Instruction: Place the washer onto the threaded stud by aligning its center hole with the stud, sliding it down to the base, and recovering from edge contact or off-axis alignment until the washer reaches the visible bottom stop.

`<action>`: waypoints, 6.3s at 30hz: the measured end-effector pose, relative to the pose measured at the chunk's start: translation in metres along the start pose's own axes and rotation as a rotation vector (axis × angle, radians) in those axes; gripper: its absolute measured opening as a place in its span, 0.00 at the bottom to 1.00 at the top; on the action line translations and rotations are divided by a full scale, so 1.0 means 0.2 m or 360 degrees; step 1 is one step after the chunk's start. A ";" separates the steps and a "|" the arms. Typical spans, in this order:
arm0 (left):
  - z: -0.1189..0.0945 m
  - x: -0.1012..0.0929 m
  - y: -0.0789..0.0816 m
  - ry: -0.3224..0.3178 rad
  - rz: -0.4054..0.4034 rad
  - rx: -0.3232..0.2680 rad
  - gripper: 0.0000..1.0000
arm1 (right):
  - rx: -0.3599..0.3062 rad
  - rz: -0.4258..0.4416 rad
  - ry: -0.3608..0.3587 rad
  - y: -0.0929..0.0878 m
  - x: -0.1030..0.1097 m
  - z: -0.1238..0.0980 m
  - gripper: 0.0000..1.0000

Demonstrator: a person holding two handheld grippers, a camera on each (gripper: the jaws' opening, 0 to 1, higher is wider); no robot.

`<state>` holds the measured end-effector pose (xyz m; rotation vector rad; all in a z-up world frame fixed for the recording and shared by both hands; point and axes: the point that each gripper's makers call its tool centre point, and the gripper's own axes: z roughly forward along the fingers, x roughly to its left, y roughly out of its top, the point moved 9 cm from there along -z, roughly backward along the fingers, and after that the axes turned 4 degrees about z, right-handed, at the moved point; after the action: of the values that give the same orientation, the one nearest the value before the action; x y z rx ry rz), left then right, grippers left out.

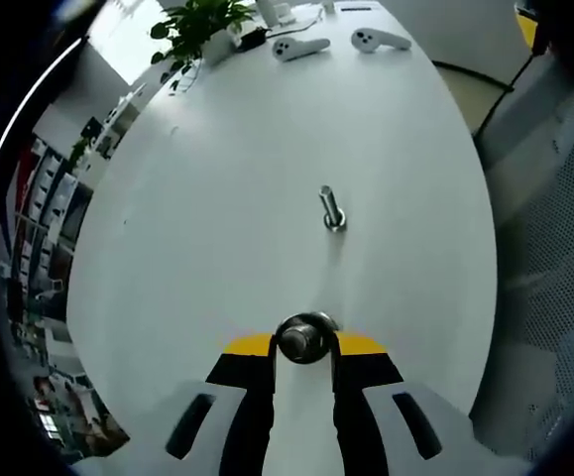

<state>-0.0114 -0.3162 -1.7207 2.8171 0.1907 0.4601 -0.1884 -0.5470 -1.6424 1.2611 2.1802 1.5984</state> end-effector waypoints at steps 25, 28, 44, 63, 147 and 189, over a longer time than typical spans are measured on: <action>0.06 0.01 -0.01 -0.0073 -0.0057 0.0028 0.19 | -0.0002 0.0002 -0.0003 0.00 0.00 0.00 0.31; 0.07 0.01 -0.01 -0.0084 -0.0061 0.0038 0.19 | 0.0002 0.0000 0.0000 0.00 0.00 0.00 0.31; 0.11 0.02 0.00 -0.0158 -0.0124 0.0064 0.19 | 0.0011 -0.0005 0.0003 0.00 0.00 0.00 0.31; 0.15 0.01 0.01 -0.0234 -0.0165 0.0095 0.19 | 0.0003 -0.0005 0.0010 0.00 0.00 0.00 0.31; 0.09 0.05 -0.01 -0.0246 -0.0338 -0.0086 0.22 | 0.0004 -0.0003 0.0006 0.00 0.00 0.00 0.31; 0.08 -0.05 0.03 -0.0216 -0.0315 -0.0071 0.11 | 0.0325 -0.0682 0.0263 0.24 -0.55 0.47 0.27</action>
<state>-0.0154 -0.3274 -1.7377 2.7367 0.4206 0.2254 -0.0413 -0.5532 -1.6775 0.6494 2.5472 1.3736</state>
